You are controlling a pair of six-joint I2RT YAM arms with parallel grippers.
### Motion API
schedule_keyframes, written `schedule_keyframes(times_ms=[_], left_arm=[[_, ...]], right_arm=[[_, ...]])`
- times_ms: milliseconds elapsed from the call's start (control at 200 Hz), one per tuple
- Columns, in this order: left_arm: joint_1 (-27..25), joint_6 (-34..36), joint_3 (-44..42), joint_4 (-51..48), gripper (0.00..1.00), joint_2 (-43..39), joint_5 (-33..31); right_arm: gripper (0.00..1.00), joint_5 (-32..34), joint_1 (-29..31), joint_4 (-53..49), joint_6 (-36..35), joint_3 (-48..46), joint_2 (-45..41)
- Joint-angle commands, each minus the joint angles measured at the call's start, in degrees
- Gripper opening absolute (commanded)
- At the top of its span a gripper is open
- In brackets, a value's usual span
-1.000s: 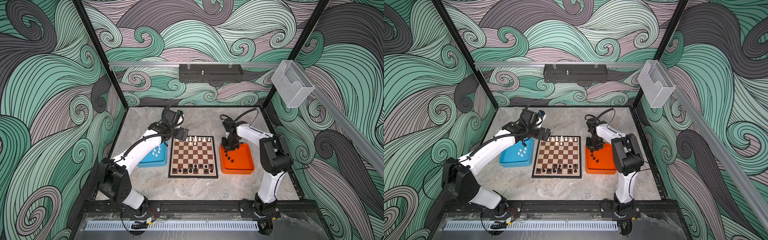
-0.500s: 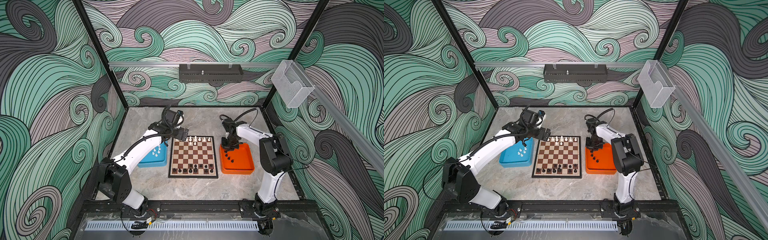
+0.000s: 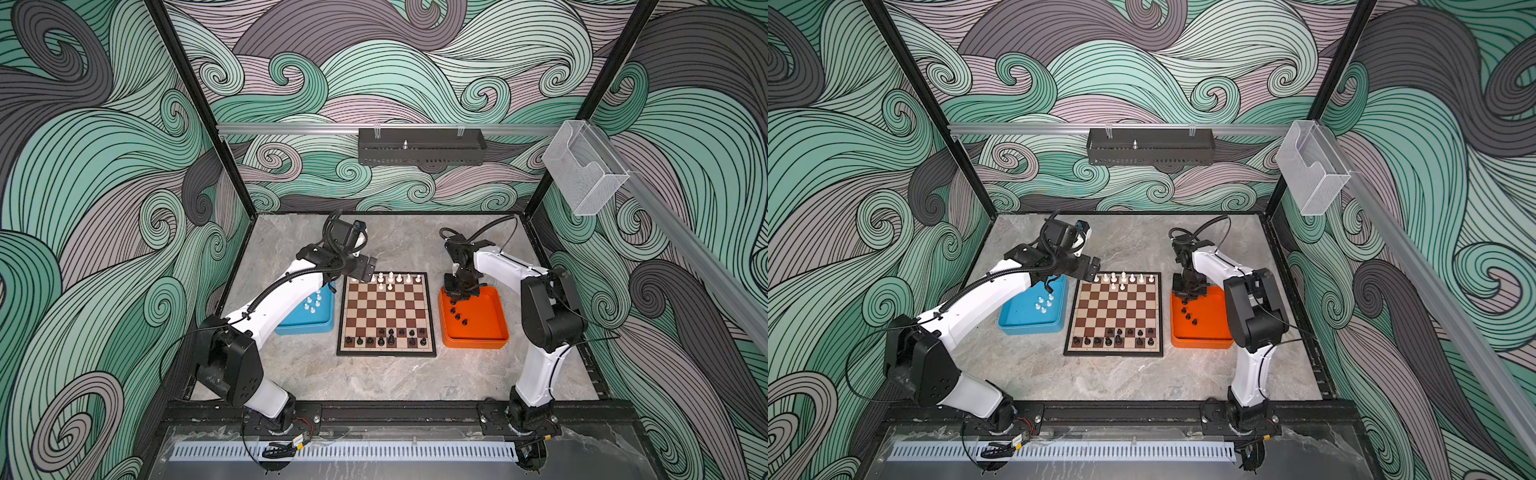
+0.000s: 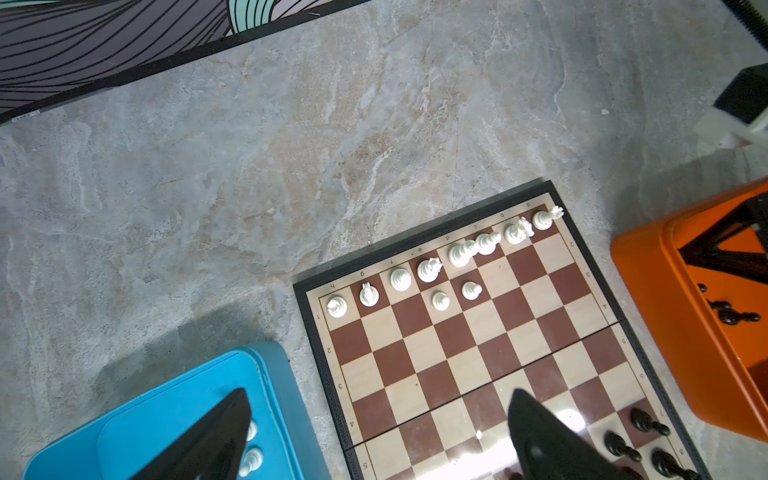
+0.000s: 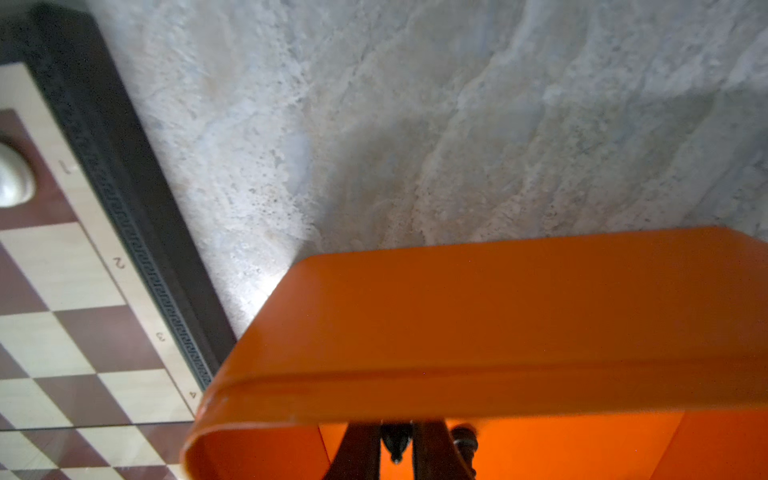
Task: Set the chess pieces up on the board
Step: 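Close the right gripper on the black pawn and lift it, then carry the black pawn over the nearest rank while the left gripper nears the blue tray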
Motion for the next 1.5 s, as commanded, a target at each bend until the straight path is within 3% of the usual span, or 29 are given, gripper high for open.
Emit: schedule_keyframes(times_ms=[0,230,345,645,961,1181,1496], left_arm=[[-0.12,-0.61,2.03,-1.77,0.99,0.5,-3.34],[0.38,-0.02,1.82,-1.41,0.99,0.45,-6.61],[3.51,-0.37,2.5,-1.59,0.99,0.59,-6.96],[16.57,-5.2,2.68,-1.38,0.99,-0.01,-2.34],[23.93,-9.3,2.51,-1.69,0.99,-0.13,-1.02],[26.9,-10.8,2.52,-2.13,0.99,0.39,0.08],[27.3,-11.42,2.52,-1.95,0.98,1.04,1.99]], right_arm=[[0.16,1.9,0.5,-3.52,-1.31,2.23,-3.54],[0.16,2.56,2.95,-7.4,-2.74,4.12,-7.61],[0.16,2.14,5.58,-9.22,-2.46,4.44,-9.49],[0.16,0.48,20.39,-10.39,2.76,5.77,-11.45],[0.16,-0.28,33.41,-10.13,7.78,8.4,-7.48],[0.16,-0.7,35.29,-8.27,8.76,6.59,-5.11],[0.16,-2.58,35.65,-6.59,9.7,4.95,-2.77]])
